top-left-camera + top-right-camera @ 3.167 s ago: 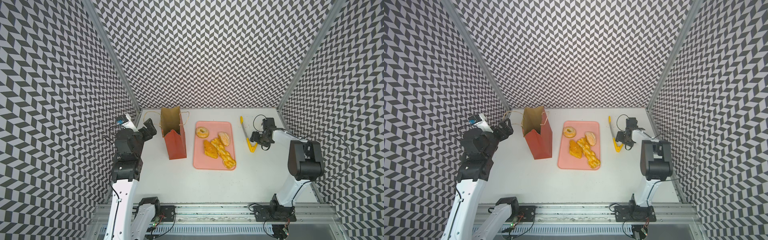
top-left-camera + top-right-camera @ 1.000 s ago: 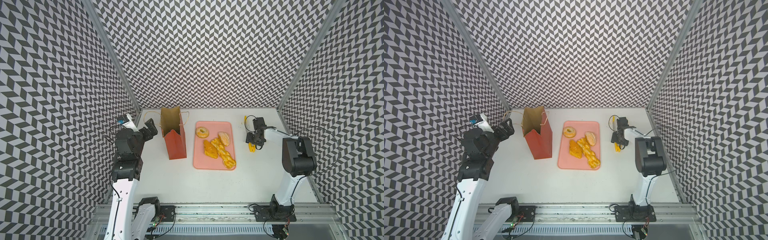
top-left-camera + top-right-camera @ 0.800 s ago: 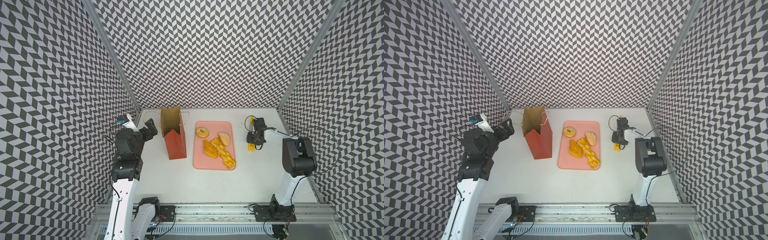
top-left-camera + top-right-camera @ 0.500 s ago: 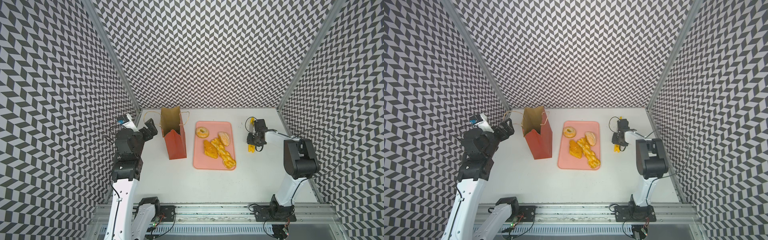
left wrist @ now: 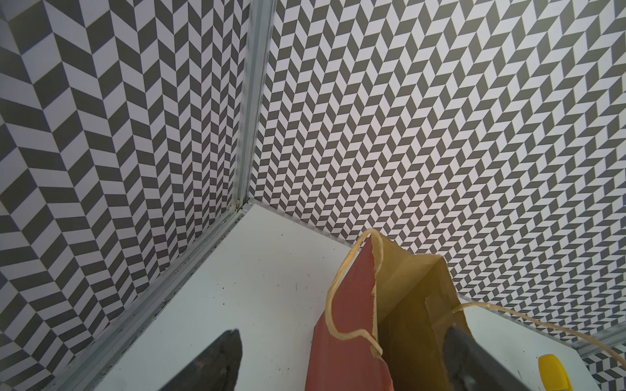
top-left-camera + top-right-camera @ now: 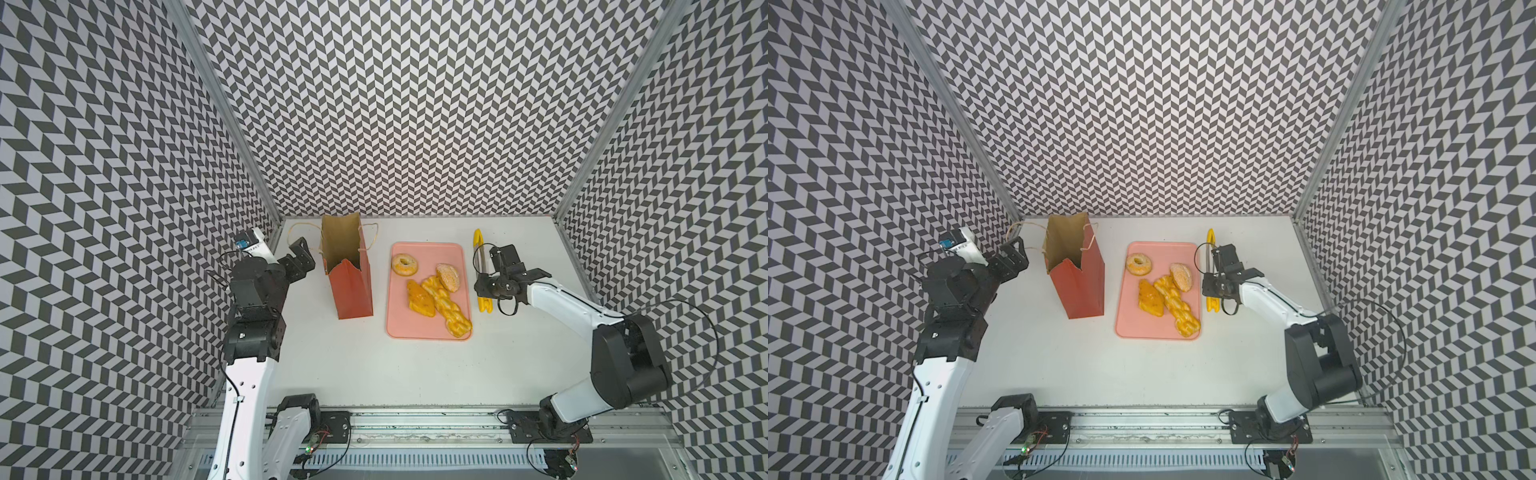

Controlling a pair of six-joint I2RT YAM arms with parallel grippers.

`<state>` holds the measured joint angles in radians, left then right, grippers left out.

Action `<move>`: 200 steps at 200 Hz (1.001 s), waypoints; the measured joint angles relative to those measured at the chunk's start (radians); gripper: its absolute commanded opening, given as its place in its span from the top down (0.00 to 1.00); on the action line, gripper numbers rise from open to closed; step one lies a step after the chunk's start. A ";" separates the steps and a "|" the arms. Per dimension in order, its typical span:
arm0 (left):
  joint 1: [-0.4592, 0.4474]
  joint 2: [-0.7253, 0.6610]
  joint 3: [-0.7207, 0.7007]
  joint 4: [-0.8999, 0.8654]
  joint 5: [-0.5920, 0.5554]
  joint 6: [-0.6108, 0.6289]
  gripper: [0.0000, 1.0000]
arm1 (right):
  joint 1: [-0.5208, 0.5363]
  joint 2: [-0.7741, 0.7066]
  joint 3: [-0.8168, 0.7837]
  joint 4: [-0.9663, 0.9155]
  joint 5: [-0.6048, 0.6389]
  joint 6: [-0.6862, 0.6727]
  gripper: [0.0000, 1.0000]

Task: Pack bread into a paper bag
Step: Pick up the clamp from the center of the board, then pick up the fake bread from the plate.

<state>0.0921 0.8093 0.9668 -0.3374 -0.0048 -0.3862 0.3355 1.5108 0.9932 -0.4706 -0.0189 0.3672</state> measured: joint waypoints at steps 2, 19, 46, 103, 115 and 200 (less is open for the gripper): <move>0.000 0.000 0.000 0.000 0.000 0.000 0.03 | 0.005 -0.005 -0.003 0.000 0.000 0.000 1.00; 0.000 0.000 0.000 0.000 0.001 0.000 0.03 | 0.027 -0.053 -0.037 -0.002 -0.006 0.008 1.00; 0.000 0.000 0.000 0.000 0.003 0.000 0.04 | 0.042 -0.101 -0.079 -0.014 -0.024 0.015 1.00; 0.000 -0.002 0.000 0.000 0.005 0.000 0.03 | 0.093 -0.125 -0.110 -0.014 -0.096 0.015 0.99; 0.000 -0.003 -0.002 0.000 0.008 0.000 0.04 | 0.113 -0.125 -0.110 -0.014 -0.109 0.014 0.95; 0.000 -0.006 -0.005 0.000 0.021 0.000 0.03 | 0.179 -0.125 -0.143 0.003 -0.131 0.018 0.69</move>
<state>0.0921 0.8028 0.9623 -0.3374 0.0162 -0.3859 0.5148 1.3861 0.8505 -0.4671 -0.1497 0.3847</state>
